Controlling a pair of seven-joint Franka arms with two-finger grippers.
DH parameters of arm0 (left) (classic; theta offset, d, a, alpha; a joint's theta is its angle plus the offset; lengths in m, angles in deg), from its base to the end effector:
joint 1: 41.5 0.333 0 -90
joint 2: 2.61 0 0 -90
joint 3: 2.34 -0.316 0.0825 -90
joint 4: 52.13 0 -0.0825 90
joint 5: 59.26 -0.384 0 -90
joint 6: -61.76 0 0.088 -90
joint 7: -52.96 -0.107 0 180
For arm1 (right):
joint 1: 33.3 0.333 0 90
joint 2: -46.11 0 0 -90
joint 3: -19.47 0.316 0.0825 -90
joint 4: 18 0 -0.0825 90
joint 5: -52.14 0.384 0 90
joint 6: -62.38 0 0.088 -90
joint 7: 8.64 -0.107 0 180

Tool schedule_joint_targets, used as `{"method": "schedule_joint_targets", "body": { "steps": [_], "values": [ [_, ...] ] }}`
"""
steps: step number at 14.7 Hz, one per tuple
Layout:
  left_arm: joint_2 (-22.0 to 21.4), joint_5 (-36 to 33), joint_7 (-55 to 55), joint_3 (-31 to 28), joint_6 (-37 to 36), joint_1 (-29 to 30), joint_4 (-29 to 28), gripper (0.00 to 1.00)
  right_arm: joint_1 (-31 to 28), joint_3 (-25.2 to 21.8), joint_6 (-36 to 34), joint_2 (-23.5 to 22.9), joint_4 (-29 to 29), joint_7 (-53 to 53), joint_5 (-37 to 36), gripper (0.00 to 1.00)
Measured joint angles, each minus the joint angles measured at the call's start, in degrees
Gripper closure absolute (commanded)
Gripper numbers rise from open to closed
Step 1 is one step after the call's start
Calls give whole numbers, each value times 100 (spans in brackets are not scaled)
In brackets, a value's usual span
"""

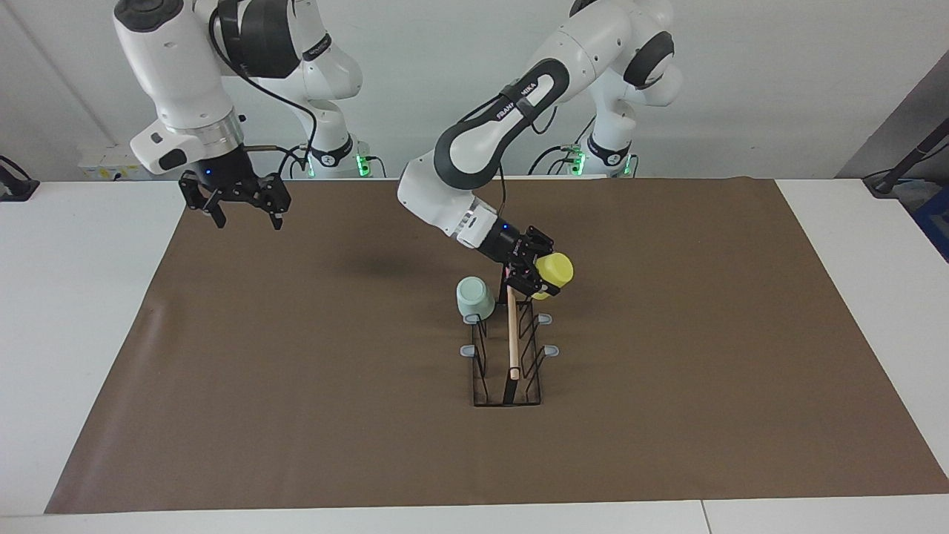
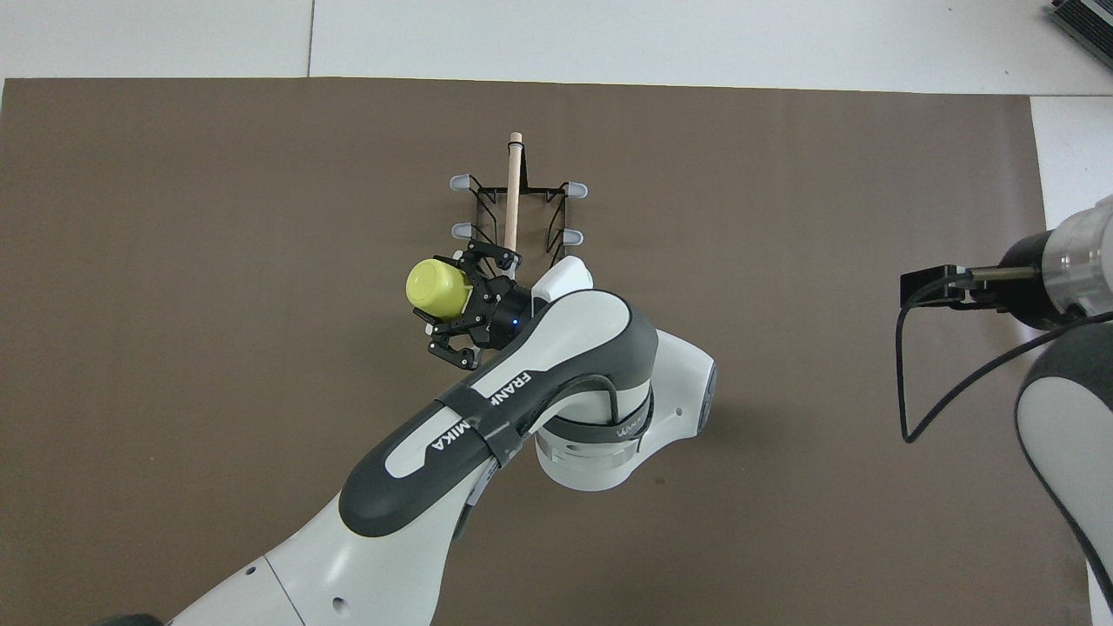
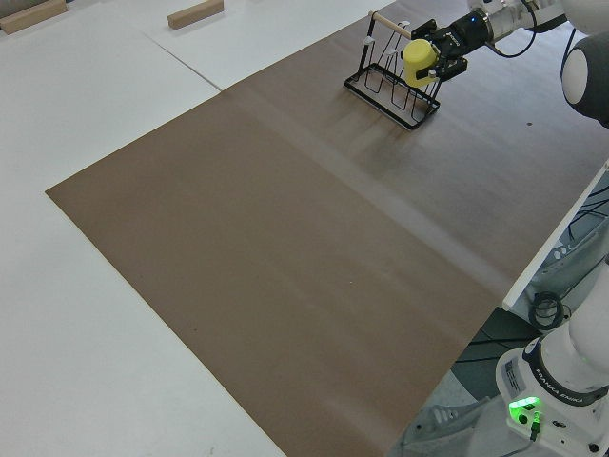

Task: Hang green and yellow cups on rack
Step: 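Hang the yellow cup on a rack peg and open the left gripper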

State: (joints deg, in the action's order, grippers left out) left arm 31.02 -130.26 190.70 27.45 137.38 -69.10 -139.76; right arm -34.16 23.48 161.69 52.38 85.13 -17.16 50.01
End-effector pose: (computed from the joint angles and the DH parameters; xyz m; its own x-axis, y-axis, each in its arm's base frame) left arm 0.4903 -0.4333 0.3619 0.0557 0.4328 0.8998 0.8924 -0.4258 0.1496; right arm 0.5305 0.0275 0.5890 0.9950 -0.0876 0.0485 -0.0895 -0.9953 0.0378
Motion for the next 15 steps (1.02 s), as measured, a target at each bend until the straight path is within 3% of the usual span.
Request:
{"method": "schedule_joint_targets", "body": {
  "steps": [1, 5, 11, 15],
  "values": [
    [0, 0, 4, 0, -8, -7, 7, 0, 10, 4, -261, 78, -78, -106, 0, 0],
    [0, 0, 12, 0, -41, -18, 54, 0, -110, -73, -1080, -10, -750, -117, 0, 0],
    [-143, 152, -199, 10, -112, -30, 229, 0, -209, -109, -1086, -283, -761, 38, 0, 0],
    [-543, 866, -1661, -202, -38, 25, 222, 0, -77, -281, -1086, -287, -771, 226, 0, 0]
  ]
}}
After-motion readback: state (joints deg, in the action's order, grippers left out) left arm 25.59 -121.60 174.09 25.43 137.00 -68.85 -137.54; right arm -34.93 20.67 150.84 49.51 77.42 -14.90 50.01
